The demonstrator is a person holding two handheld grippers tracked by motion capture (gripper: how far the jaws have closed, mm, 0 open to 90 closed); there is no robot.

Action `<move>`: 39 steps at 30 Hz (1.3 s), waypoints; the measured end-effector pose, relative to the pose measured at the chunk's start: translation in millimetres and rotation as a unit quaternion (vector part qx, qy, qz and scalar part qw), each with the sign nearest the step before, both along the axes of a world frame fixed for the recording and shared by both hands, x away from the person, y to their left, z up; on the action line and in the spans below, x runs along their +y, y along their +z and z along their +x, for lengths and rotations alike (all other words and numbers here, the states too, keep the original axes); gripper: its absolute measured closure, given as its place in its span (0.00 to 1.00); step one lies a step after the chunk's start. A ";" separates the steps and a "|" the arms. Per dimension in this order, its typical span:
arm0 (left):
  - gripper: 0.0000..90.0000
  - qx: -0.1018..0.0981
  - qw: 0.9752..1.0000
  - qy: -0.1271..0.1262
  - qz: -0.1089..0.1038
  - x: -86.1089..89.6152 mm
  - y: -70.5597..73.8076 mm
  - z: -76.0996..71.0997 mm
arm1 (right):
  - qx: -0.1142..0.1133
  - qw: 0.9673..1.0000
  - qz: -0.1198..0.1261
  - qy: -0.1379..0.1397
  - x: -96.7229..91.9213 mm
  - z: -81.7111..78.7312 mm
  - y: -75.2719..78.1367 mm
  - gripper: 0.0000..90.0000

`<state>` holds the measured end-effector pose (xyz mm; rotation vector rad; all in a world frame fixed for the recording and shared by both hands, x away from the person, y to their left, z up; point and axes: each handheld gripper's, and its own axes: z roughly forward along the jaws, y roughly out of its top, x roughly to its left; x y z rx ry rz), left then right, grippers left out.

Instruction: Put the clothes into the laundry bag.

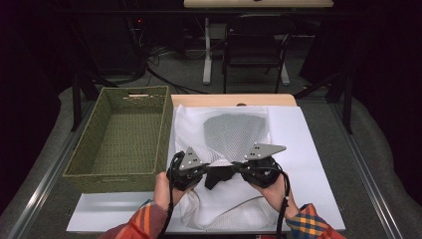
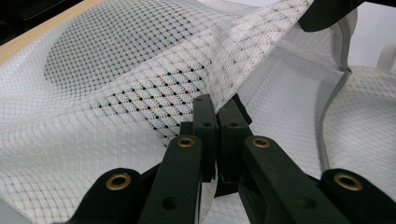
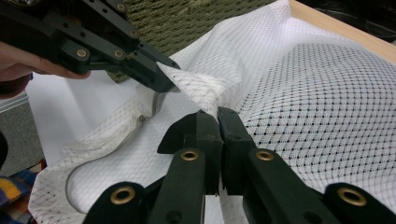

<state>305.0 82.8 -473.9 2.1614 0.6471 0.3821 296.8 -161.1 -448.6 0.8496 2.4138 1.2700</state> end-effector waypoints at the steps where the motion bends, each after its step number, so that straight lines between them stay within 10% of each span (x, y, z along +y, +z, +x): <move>1: 0.98 0.000 1.000 -0.002 0.001 0.6 0.3 -0.1 | 0.001 1.000 0.000 0.001 0.2 -0.2 -0.1 0.98; 39: 0.98 0.042 0.997 -0.055 0.027 12.2 -7.6 -26.2 | 0.050 0.997 -0.028 0.044 2.3 -16.4 -14.4 0.97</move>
